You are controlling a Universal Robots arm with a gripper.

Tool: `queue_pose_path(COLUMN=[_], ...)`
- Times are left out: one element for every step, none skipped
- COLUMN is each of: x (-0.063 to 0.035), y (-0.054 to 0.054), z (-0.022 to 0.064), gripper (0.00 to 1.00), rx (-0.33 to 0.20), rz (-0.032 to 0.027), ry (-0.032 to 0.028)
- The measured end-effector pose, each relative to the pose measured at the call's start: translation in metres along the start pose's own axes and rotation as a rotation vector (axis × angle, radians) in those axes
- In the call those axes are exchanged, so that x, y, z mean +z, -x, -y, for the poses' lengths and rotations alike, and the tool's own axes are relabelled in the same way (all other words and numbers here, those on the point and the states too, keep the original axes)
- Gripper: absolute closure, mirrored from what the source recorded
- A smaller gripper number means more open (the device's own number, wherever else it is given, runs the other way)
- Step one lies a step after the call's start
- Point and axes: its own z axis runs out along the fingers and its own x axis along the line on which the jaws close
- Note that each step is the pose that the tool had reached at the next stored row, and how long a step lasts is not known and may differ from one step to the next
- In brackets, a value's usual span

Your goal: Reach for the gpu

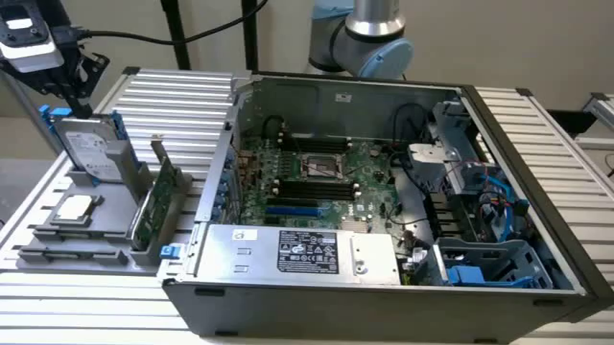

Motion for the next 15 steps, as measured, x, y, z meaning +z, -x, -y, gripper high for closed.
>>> queue_pose_path(x=[0.0,0.0,0.0,0.0,0.0,0.0,0.0,0.0,0.0,0.0,0.0,0.0,0.0,-0.0001,-0.0001], y=[0.0,0.0,0.0,0.0,0.0,0.0,0.0,0.0,0.0,0.0,0.0,0.0,0.0,0.0002,0.0015], z=[0.0,0.0,0.0,0.0,0.0,0.0,0.0,0.0,0.0,0.0,0.0,0.0,0.0,0.0004,0.0016], gripper=[0.89,0.89,0.89,0.89,0.89,0.89,0.89,0.89,0.89,0.89,0.89,0.89,0.89,0.89,0.89], rx=[0.0,0.0,0.0,0.0,0.0,0.0,0.0,0.0,0.0,0.0,0.0,0.0,0.0,0.0,0.0], rz=[0.0,0.0,0.0,0.0001,0.0,-0.0001,0.0,0.0,0.0,0.0,0.0,0.0,0.0,-0.0001,-0.0009], ry=[0.0,0.0,0.0,0.0,0.0,-0.0001,0.0,0.0,0.0,0.0,0.0,0.0,0.0,-0.0001,0.0001])
